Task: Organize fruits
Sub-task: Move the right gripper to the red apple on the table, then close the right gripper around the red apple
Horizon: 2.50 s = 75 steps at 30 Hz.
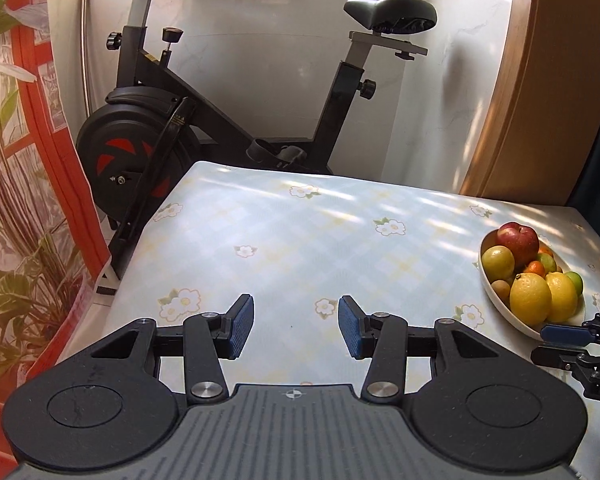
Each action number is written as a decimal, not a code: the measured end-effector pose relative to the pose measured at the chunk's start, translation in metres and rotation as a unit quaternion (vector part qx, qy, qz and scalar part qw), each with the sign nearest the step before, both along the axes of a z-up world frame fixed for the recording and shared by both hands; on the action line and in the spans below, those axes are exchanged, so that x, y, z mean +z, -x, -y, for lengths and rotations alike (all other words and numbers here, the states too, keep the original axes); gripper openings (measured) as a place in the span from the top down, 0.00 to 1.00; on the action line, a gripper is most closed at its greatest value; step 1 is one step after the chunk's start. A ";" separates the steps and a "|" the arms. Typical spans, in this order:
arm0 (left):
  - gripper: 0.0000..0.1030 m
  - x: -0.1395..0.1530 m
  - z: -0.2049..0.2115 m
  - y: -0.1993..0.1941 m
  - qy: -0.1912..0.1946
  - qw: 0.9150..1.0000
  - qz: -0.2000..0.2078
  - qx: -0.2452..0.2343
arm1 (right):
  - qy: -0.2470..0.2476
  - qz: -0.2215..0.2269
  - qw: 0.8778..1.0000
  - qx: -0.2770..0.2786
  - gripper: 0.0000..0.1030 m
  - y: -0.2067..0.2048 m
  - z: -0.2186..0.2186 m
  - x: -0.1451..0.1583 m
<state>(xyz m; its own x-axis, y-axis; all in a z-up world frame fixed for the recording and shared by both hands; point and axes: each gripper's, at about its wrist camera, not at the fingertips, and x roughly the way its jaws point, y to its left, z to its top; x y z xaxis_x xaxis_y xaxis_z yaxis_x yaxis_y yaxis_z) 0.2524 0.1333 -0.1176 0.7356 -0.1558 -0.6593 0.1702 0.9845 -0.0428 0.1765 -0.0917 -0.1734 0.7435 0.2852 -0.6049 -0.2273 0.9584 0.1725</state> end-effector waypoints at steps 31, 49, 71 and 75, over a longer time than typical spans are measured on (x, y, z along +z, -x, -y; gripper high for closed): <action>0.52 -0.043 0.013 0.005 0.065 0.996 -0.038 -0.043 | 0.062 -0.028 0.996 0.066 0.43 -0.037 -0.061 -0.012; 0.53 -0.055 0.042 0.001 0.117 0.985 -0.090 -0.093 | 0.000 0.003 0.999 0.042 0.43 0.011 -0.018 -0.021; 0.55 -0.058 0.080 0.005 0.168 0.961 -0.135 -0.171 | -0.009 0.011 0.999 0.041 0.45 0.028 -0.010 -0.024; 0.60 -0.061 0.083 0.005 0.165 0.957 -0.145 -0.190 | -0.006 0.011 0.999 0.042 0.45 0.030 -0.010 -0.023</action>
<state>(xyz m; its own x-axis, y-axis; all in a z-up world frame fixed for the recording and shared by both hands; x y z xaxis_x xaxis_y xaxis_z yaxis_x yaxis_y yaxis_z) 0.2471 0.0505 -0.1782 0.3776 -0.6107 -0.6961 0.4465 0.7786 -0.4409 0.1467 -0.0820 -0.1964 0.7305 0.3539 -0.5841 -0.3104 0.9339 0.1776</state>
